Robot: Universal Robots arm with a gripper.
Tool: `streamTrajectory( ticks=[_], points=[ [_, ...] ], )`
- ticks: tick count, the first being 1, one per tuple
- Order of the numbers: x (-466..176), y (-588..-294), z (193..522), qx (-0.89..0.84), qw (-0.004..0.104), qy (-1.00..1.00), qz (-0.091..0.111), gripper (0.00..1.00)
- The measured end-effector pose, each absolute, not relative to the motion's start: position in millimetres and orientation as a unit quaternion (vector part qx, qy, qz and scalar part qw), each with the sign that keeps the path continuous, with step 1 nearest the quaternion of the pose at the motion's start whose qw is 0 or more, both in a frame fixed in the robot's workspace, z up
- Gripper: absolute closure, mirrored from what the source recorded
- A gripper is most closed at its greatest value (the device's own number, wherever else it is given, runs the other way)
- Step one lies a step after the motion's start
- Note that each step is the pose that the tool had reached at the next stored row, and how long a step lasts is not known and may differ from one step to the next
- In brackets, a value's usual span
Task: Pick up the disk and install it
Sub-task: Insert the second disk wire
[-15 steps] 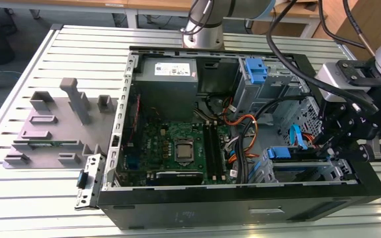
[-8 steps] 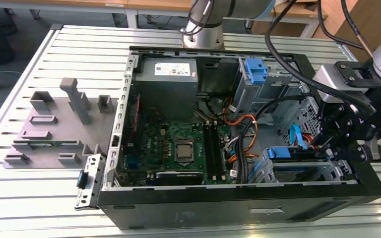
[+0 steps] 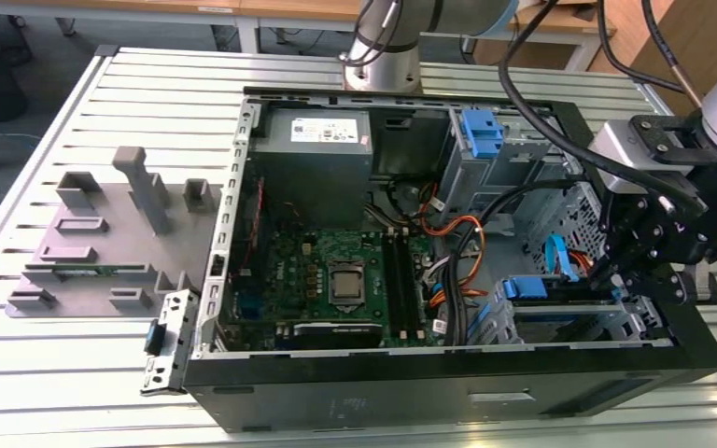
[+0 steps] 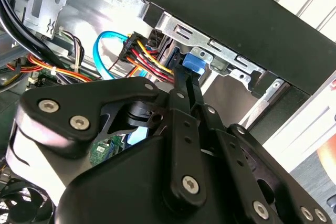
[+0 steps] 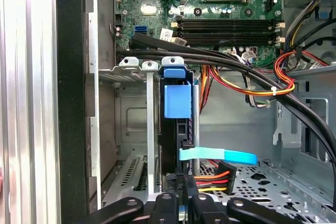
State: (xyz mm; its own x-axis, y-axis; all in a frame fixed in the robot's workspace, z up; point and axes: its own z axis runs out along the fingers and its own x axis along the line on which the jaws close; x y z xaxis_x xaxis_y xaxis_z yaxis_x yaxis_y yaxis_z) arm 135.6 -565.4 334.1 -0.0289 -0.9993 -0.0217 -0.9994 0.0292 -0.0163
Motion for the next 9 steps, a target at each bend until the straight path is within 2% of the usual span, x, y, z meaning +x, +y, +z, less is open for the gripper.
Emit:
streamTrajectory(
  ticks=[9],
  points=[
    [135.6, -565.3, 338.6, -0.697, 0.014, 0.717, 0.002, 0.84]
  ],
)
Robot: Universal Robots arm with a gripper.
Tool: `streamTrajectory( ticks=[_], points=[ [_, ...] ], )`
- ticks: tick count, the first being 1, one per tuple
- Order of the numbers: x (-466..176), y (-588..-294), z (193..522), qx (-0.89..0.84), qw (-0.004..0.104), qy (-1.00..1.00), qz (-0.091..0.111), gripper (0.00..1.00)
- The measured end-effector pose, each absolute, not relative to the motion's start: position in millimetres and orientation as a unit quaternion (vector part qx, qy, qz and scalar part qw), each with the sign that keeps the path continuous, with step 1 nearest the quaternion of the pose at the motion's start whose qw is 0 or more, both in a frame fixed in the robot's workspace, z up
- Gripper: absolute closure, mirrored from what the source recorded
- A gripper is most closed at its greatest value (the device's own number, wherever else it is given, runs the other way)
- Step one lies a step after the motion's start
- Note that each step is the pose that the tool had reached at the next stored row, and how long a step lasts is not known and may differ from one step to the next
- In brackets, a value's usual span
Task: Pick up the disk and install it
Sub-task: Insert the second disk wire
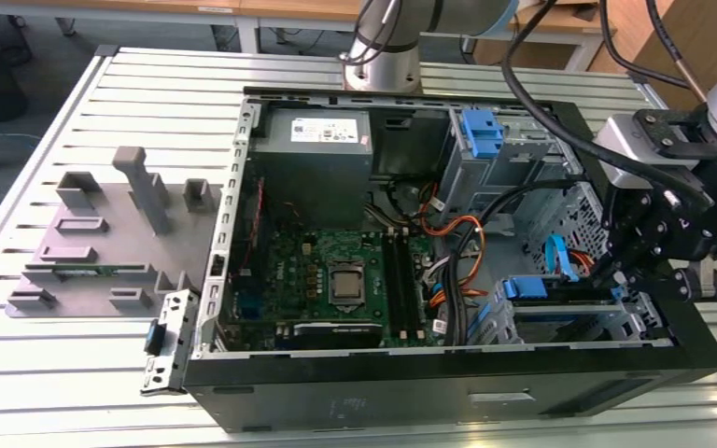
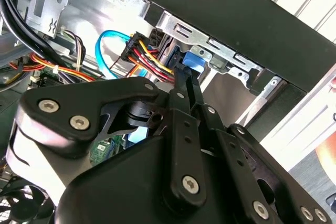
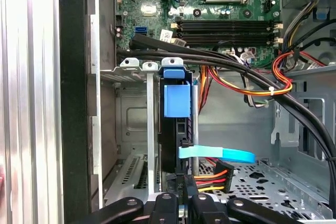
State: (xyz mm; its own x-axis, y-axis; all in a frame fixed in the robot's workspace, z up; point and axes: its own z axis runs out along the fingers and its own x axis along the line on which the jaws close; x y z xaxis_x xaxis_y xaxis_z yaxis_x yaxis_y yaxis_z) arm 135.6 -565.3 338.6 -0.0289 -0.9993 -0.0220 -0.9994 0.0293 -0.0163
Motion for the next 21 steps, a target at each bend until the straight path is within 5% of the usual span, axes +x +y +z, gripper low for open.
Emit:
streamTrajectory(
  ticks=[21],
  points=[
    [129.0, -557.9, 336.4, -0.696, 0.015, 0.717, 0.001, 0.84]
  ],
)
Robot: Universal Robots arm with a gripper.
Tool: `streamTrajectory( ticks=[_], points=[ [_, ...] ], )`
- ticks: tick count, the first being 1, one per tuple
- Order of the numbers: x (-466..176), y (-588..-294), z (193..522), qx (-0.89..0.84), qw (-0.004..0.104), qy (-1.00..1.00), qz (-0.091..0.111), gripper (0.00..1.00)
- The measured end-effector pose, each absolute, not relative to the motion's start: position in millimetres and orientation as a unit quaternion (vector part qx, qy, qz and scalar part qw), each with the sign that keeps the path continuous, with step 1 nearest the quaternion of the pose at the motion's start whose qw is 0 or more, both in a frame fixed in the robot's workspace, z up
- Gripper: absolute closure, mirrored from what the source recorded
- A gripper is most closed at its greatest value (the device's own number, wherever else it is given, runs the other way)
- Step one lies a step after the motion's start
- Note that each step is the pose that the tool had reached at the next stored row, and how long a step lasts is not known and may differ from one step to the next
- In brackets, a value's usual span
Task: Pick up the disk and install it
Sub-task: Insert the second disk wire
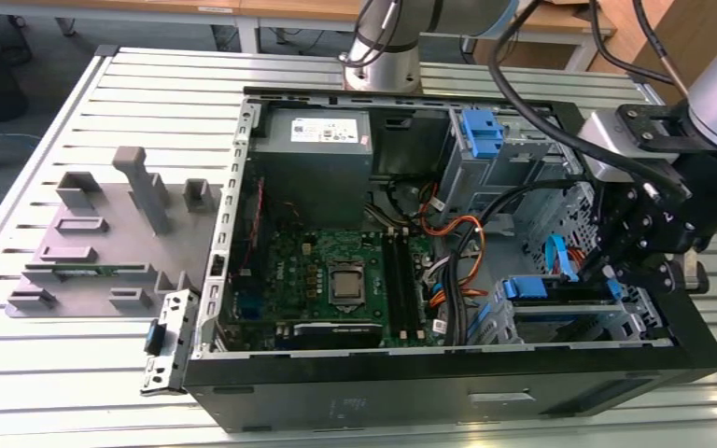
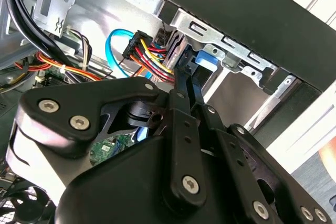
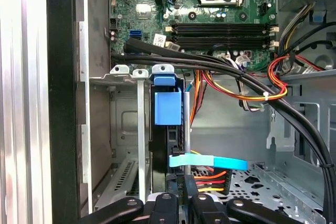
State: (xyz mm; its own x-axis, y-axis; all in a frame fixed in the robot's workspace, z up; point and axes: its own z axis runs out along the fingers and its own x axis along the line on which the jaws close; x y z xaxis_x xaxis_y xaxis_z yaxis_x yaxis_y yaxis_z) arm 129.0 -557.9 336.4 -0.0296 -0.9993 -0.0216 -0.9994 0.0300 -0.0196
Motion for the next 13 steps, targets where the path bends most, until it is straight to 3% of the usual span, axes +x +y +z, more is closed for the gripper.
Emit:
streamTrajectory(
  ticks=[13],
  points=[
    [127.6, -557.8, 333.8, -0.696, 0.015, 0.717, 0.000, 0.84]
  ],
)
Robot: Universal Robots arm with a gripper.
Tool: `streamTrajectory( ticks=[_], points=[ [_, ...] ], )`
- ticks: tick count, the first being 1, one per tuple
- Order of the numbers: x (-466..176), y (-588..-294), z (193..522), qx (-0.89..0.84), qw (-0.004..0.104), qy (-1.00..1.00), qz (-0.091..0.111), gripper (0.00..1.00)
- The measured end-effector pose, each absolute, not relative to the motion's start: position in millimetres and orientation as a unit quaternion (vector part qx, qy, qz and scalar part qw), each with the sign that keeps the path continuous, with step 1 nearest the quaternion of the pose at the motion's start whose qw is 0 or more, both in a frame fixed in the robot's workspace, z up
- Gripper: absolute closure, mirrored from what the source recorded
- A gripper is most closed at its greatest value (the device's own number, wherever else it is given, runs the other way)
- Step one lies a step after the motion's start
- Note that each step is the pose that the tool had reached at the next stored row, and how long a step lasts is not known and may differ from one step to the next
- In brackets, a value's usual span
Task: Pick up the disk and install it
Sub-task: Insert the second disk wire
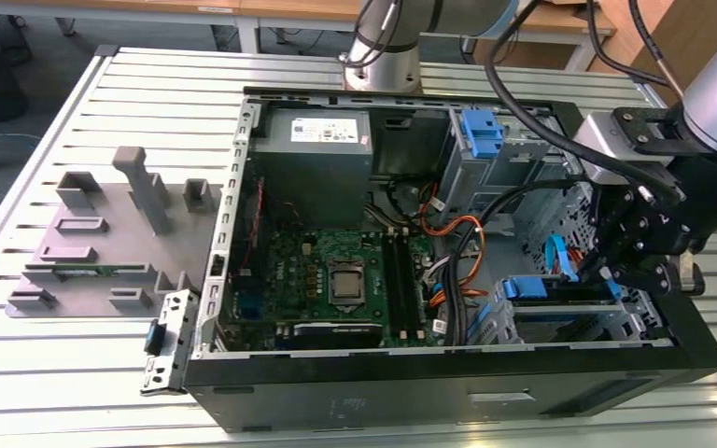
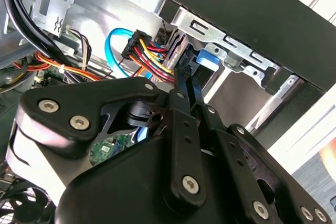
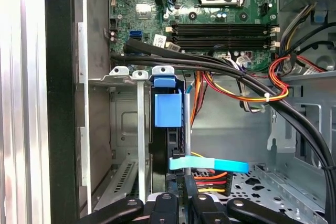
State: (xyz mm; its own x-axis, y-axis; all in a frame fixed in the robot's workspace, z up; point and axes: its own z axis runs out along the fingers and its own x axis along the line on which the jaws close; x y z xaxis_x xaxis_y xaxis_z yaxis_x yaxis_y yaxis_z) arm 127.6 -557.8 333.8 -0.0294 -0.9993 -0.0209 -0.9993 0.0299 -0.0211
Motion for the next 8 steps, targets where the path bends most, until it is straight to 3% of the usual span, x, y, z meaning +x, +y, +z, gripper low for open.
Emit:
streamTrajectory(
  ticks=[8],
  points=[
    [127.5, -557.9, 333.6, -0.696, 0.015, 0.717, 0.000, 0.84]
  ],
)
